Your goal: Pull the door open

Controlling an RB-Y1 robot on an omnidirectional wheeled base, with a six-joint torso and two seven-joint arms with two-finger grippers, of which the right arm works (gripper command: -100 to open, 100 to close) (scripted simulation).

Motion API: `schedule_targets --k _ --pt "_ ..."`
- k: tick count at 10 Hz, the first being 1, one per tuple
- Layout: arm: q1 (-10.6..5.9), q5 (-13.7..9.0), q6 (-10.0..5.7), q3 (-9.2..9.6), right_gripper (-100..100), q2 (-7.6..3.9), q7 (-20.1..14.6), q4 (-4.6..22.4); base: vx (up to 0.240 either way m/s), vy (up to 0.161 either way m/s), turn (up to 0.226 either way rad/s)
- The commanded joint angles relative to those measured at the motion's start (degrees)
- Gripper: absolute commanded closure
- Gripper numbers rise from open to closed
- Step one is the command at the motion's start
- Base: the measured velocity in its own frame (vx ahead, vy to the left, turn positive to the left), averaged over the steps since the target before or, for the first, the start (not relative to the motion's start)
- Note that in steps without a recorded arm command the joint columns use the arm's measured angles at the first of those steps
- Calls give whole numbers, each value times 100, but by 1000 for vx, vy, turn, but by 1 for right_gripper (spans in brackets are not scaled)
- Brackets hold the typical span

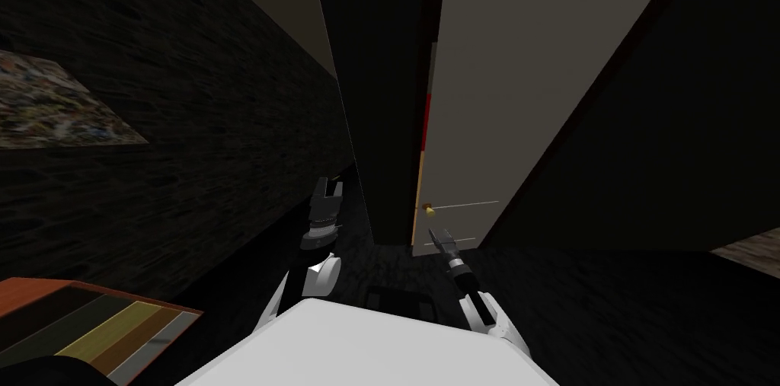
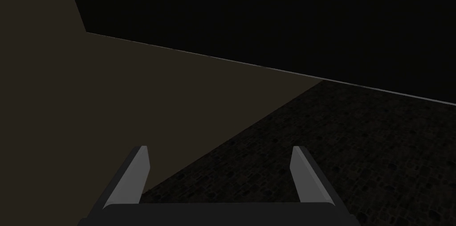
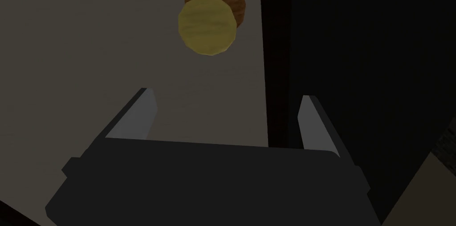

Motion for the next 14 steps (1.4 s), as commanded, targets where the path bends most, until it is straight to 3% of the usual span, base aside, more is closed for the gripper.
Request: schedule_targets --k 1,4,5,10,14 --pt "20 219 -47 -78 -100 28 267 2 -12 -38 -107" --pt "52 511 -96 -184 -100 69 572 -10 -2 -47 -85" --pt "45 447 -80 -158 -100 57 488 -14 3 -21 -15" --pt "344 245 -13 -538 -100 98 618 -265 125 140 232" --pt "543 102 32 -790 -100 159 691 -433 165 -94 178"
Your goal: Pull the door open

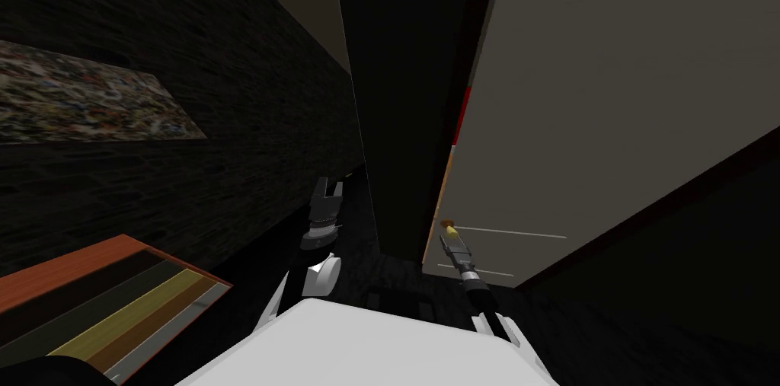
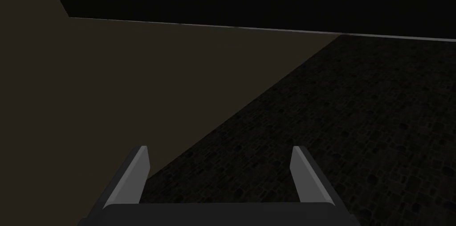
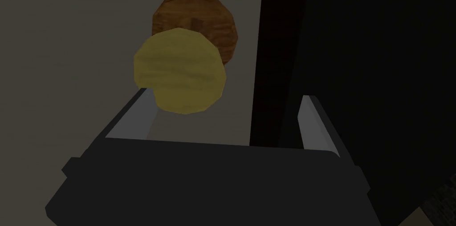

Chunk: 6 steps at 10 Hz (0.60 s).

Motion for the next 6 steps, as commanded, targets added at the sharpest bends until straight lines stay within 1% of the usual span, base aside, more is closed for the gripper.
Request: schedule_targets --k 1,2,6 --pt "0 0 0 0 -100 0 0 0 34 -86 27" --pt "0 0 0 0 100 0 0 0 0 8 -20" --pt "0 0 0 0 100 0 0 0 -10 24 -2"
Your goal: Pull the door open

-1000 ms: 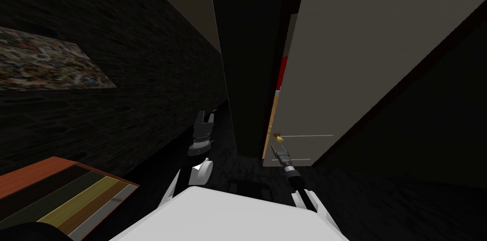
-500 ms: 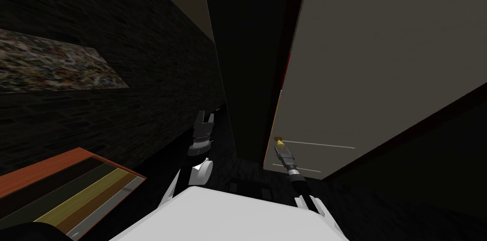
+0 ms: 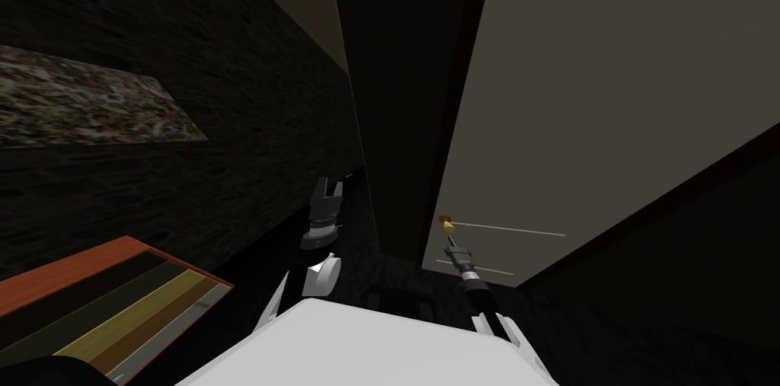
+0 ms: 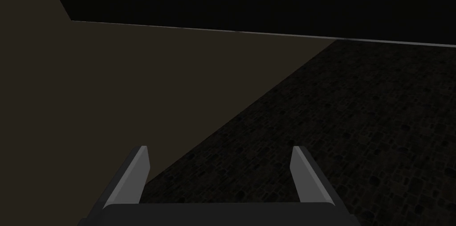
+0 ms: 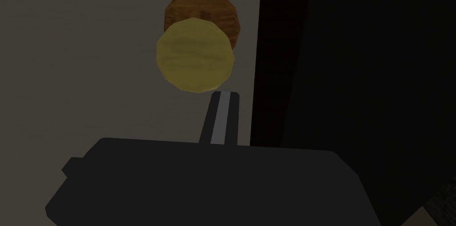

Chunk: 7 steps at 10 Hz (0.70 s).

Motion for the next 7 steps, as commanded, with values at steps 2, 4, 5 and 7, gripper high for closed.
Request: schedule_targets --k 2,4,5,7 --pt "73 -25 4 -95 -100 -37 43 -47 -60 54 -64" --pt "131 -45 7 -170 -100 -34 77 -85 -191 89 -127" --pt "73 -42 -15 -146 -100 -30 83 -15 -91 16 -32" --pt "56 -29 -20 -454 -100 -33 97 30 89 16 249"
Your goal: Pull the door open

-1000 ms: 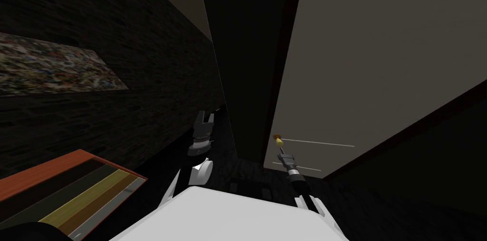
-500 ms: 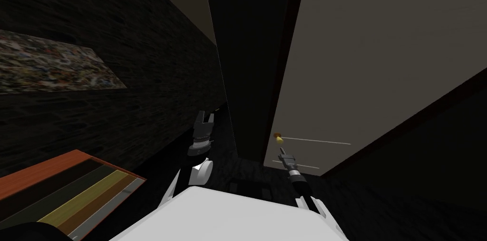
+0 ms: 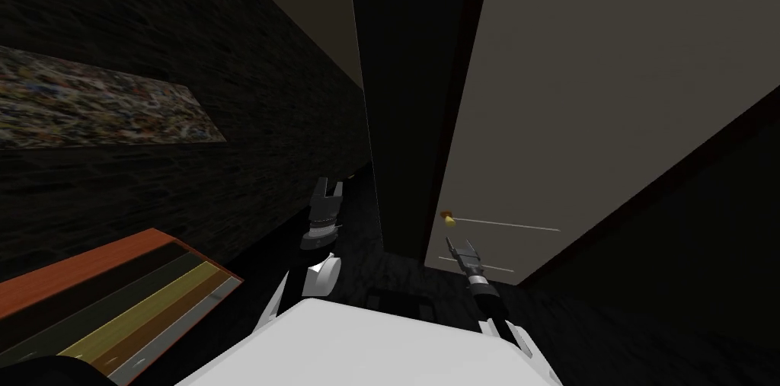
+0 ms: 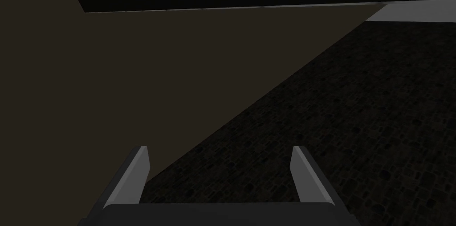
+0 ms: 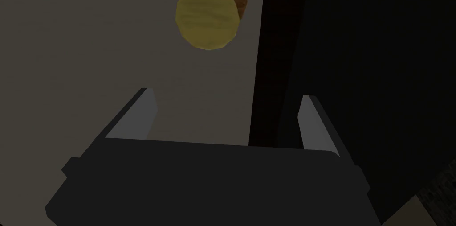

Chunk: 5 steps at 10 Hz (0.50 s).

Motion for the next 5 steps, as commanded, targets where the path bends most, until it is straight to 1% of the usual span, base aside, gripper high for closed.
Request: schedule_targets --k 1,4,5 --pt "-33 -6 -66 -170 -100 -11 35 109 123 -9 141" --pt "-49 7 -69 -443 -100 2 38 146 105 -19 138" --pt "-59 16 -71 -616 -100 15 40 169 121 -46 239"
